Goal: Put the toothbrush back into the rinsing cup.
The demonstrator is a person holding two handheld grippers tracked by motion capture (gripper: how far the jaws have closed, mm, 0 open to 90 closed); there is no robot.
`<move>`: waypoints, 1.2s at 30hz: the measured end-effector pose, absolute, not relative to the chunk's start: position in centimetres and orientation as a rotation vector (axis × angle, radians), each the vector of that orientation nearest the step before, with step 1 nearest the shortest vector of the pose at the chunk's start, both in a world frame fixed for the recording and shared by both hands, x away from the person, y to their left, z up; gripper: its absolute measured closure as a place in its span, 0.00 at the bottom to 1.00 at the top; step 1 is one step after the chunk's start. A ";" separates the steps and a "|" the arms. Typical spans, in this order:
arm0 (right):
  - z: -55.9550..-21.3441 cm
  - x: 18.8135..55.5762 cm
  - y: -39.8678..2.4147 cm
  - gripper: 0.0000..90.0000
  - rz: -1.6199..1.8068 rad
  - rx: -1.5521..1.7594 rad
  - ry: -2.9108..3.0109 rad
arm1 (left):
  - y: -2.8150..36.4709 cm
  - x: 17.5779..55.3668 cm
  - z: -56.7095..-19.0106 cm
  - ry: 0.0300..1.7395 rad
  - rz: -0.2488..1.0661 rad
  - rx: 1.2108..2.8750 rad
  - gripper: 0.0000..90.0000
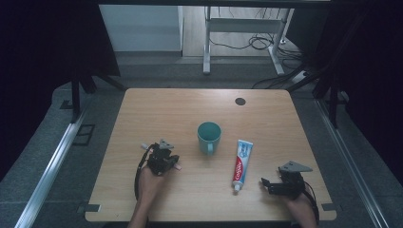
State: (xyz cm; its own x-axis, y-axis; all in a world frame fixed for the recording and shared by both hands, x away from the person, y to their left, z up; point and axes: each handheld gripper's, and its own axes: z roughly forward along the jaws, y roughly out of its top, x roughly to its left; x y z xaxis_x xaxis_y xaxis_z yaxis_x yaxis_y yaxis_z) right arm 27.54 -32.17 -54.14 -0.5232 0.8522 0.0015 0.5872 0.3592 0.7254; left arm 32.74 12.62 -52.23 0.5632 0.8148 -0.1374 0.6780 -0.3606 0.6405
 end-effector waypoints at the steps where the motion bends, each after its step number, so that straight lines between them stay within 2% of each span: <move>1: -54.1 27.5 -32.2 0.14 0.968 1.260 2.250 | 12.6 32.6 -52.3 1.185 0.268 2.142 0.99; 18: -54.1 27.5 -32.2 0.14 0.968 1.260 2.250 | 13.0 30.4 -52.8 1.196 0.260 2.167 0.99; 36: -54.1 27.6 -32.2 0.14 0.969 1.258 2.250 | 16.2 27.4 -52.6 1.267 0.304 2.178 0.96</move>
State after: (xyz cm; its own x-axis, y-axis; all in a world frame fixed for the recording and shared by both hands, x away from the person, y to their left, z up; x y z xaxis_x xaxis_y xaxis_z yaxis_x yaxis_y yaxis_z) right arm 27.55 -32.17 -54.15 -0.5239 0.8518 0.0006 0.5855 0.3597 0.7265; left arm 27.35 16.20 -52.62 0.5191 0.8493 -0.0956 0.7133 -0.3689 0.5959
